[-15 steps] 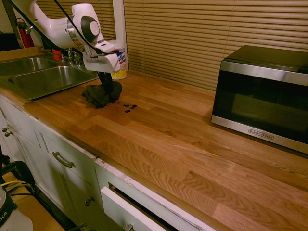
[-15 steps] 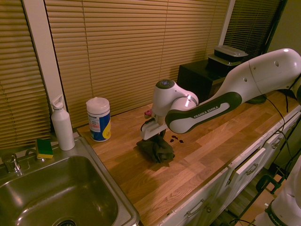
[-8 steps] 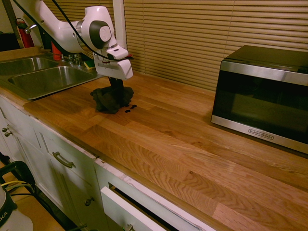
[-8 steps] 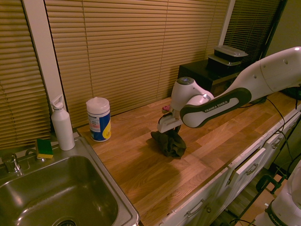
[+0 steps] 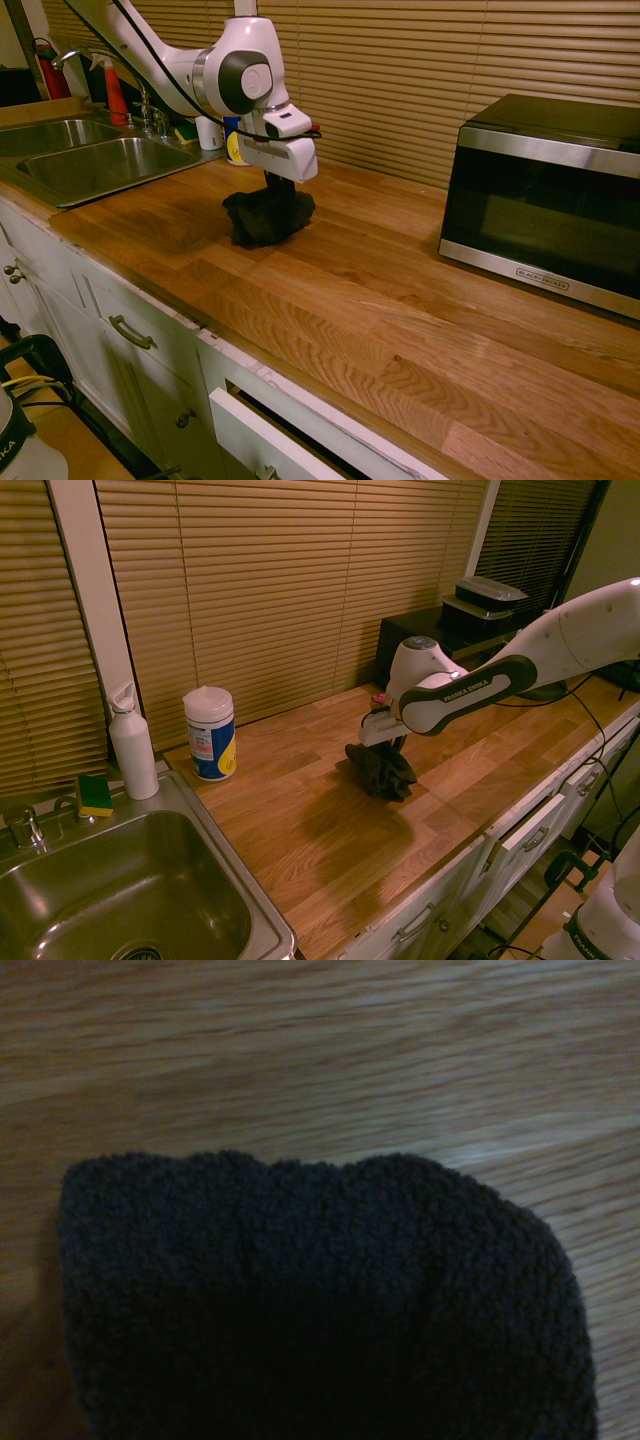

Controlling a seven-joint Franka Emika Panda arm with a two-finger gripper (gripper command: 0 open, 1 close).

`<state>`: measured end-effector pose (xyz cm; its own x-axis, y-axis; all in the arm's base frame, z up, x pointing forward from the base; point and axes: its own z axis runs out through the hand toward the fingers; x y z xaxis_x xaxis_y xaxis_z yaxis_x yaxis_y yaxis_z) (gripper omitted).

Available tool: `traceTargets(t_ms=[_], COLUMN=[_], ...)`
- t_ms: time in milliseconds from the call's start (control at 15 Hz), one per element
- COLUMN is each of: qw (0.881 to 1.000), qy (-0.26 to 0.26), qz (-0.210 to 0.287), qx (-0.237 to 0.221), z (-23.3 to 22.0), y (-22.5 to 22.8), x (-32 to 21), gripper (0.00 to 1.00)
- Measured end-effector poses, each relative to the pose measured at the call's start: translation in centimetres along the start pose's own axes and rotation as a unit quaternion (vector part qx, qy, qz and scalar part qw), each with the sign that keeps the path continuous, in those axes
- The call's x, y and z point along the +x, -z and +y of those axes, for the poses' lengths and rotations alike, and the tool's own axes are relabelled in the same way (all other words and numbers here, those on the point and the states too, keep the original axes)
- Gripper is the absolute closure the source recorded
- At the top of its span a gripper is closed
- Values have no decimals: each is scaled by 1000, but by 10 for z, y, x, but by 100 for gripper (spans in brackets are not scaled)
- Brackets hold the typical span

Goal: Clear the spill

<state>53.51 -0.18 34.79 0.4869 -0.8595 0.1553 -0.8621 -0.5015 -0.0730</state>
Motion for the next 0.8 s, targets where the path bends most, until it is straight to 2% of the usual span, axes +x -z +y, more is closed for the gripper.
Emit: traceTargets(t_ms=[333,800], qw=[999,1000], qy=[-38,-14], qz=[-3,-5], qx=[5,15], z=[29,16], y=[-7,6], x=[48,30], gripper=[100,100])
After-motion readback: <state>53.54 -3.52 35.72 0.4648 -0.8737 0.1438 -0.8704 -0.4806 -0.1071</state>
